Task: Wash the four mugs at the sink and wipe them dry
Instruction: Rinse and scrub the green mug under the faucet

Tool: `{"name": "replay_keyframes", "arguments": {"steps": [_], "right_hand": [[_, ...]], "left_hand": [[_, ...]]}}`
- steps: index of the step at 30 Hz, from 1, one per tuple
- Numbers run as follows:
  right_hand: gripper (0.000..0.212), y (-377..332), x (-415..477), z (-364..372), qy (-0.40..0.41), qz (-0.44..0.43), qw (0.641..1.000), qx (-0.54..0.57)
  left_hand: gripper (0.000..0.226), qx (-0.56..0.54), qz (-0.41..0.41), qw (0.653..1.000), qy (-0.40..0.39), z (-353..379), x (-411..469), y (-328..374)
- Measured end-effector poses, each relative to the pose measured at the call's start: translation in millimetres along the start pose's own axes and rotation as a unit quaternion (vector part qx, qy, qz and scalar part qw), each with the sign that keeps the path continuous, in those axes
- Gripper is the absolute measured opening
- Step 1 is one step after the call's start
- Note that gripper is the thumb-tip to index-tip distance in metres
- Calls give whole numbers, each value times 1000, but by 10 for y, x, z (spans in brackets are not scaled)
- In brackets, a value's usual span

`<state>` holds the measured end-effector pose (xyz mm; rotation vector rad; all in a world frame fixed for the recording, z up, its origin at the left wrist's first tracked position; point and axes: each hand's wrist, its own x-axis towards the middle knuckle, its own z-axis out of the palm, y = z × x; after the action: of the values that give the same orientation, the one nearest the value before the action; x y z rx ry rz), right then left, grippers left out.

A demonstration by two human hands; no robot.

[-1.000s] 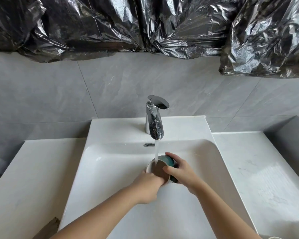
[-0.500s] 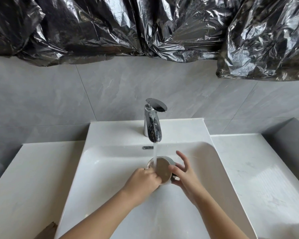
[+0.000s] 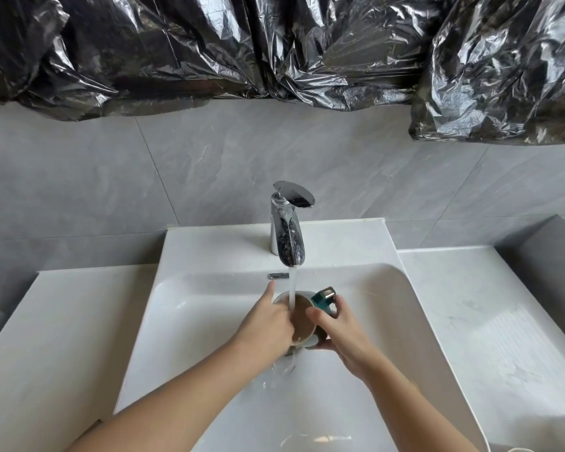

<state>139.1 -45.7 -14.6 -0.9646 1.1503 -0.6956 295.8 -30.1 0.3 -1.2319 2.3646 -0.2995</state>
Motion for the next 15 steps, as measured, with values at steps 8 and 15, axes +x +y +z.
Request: {"name": "replay_keyframes", "arguments": {"steps": [8, 15], "right_hand": [[59, 7, 31, 0, 12, 12, 999, -30], [56, -55, 31, -29, -1, 21, 998, -58]], "left_hand": [[44, -245, -53, 968, 6, -6, -132, 136], [39, -284, -55, 956, 57, 130, -198, 171]]}}
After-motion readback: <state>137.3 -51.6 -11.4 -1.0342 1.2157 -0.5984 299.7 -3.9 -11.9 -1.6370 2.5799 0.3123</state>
